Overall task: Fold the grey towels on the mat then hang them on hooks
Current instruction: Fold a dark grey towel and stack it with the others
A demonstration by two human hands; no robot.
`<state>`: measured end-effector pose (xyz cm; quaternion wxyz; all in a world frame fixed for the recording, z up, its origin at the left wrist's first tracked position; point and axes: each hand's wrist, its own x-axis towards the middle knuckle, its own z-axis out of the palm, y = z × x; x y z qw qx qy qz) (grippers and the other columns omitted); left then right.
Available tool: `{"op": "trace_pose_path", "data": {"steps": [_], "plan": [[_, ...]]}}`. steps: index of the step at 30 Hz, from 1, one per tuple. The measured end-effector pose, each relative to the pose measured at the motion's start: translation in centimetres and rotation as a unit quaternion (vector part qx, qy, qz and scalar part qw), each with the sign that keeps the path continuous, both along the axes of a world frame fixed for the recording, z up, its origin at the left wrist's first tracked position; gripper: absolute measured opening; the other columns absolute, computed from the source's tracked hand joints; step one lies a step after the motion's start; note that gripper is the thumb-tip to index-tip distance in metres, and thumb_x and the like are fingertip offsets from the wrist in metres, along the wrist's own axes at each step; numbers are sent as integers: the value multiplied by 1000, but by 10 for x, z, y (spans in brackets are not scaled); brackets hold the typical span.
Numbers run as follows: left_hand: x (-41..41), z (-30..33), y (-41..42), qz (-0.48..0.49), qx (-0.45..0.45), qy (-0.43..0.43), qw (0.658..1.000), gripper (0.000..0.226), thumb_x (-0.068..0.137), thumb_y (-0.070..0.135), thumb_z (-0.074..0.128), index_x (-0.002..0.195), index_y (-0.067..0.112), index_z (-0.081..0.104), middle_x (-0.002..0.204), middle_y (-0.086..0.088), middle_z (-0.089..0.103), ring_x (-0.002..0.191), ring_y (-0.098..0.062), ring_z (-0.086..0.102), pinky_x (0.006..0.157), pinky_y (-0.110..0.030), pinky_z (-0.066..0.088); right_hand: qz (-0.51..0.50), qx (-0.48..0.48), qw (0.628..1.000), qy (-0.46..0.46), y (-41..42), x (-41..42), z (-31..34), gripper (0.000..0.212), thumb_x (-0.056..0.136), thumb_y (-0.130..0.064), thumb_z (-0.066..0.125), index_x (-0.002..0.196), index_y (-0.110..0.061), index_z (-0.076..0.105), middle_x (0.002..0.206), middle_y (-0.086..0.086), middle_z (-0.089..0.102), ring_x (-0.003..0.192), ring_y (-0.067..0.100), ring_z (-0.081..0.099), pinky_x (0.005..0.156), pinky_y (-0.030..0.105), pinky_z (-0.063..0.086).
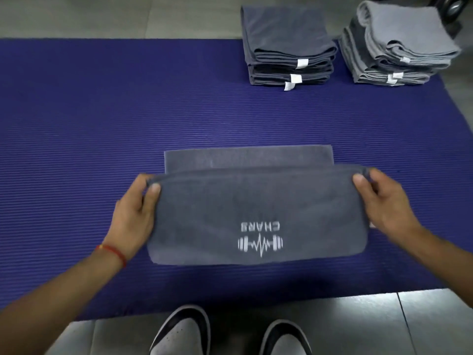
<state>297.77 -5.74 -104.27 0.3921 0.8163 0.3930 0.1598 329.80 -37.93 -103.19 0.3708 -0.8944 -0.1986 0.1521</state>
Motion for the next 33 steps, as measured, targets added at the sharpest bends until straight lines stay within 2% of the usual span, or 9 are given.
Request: {"op": "trace_pose_path", "data": {"steps": [3, 6, 11, 17, 21, 24, 28, 31, 33], "plan": [[36, -17, 39, 1, 8, 28, 1000, 17, 105, 38, 45, 111, 25, 55, 82, 6, 66, 78, -18, 64, 70, -37, 44, 12, -48, 999, -22, 40, 37, -15, 23, 104, -37, 53, 101, -16, 63, 85, 4, 68, 81, 27, 63, 71, 37, 46], [51, -37, 58, 13, -27, 117, 993, 30, 101, 41, 53, 118, 17, 56, 80, 2, 66, 84, -27, 65, 70, -34, 41, -16, -108, 993, 33, 60, 53, -36, 29, 101, -37, 59, 122, -16, 62, 112, 9, 70, 105, 30, 65, 91, 37, 47], [51, -40, 56, 34, -34, 114, 992, 19, 100, 31, 58, 100, 13, 63, 80, 8, 65, 71, -5, 58, 60, -12, 40, -17, -144, 989, 9, 59, 41, -43, 36, 98, -33, 64, 124, -8, 63, 117, 11, 70, 112, 30, 64, 93, 33, 45], [51, -38, 61, 69, -117, 36, 990, 15, 99, 36, 58, 92, 25, 65, 84, -3, 75, 81, -25, 72, 78, -48, 59, -35, -121, 991, -54, 59, 38, -37, 24, 103, -28, 57, 115, -7, 57, 90, 1, 60, 85, 24, 57, 77, 31, 39], [60, -36, 65, 79, -124, 65, 987, 11, 97, 37, 63, 90, 28, 66, 78, -4, 74, 73, -25, 71, 71, -44, 59, -29, -135, 989, -48, 60, 37, -45, 26, 102, -30, 57, 113, -7, 58, 87, 1, 63, 85, 26, 62, 75, 32, 42], [59, -34, 55, 76, -25, 104, 991, 20, 96, 32, 62, 110, 18, 59, 93, -5, 70, 84, -26, 66, 75, -43, 54, -32, -147, 988, -39, 57, 34, -43, 30, 100, -37, 61, 113, -10, 62, 97, 3, 67, 91, 25, 63, 81, 36, 49], [44, -39, 12, -174, 319, 175, 915, 46, 93, 28, 51, 138, 20, 52, 143, -9, 49, 124, -34, 51, 96, -54, 44, -5, -236, 967, -95, 39, 18, -44, 40, 95, -52, 59, 111, -15, 57, 104, 6, 62, 91, 31, 63, 74, 44, 53], [46, -52, -32, -365, 318, 146, 863, 52, 100, 38, 41, 152, 32, 40, 164, 0, 28, 152, -31, 23, 119, -59, 23, 10, -339, 931, -136, 32, 10, -46, 52, 94, -61, 53, 107, -12, 58, 104, 11, 61, 94, 37, 64, 82, 53, 52], [51, -65, -53, -408, 312, 171, 841, 55, 105, 42, 33, 158, 36, 22, 169, 2, 11, 156, -30, 3, 121, -64, 13, -15, -353, 932, -81, 36, 15, -46, 56, 92, -66, 52, 104, -11, 57, 103, 9, 61, 98, 37, 64, 86, 54, 52]]}}
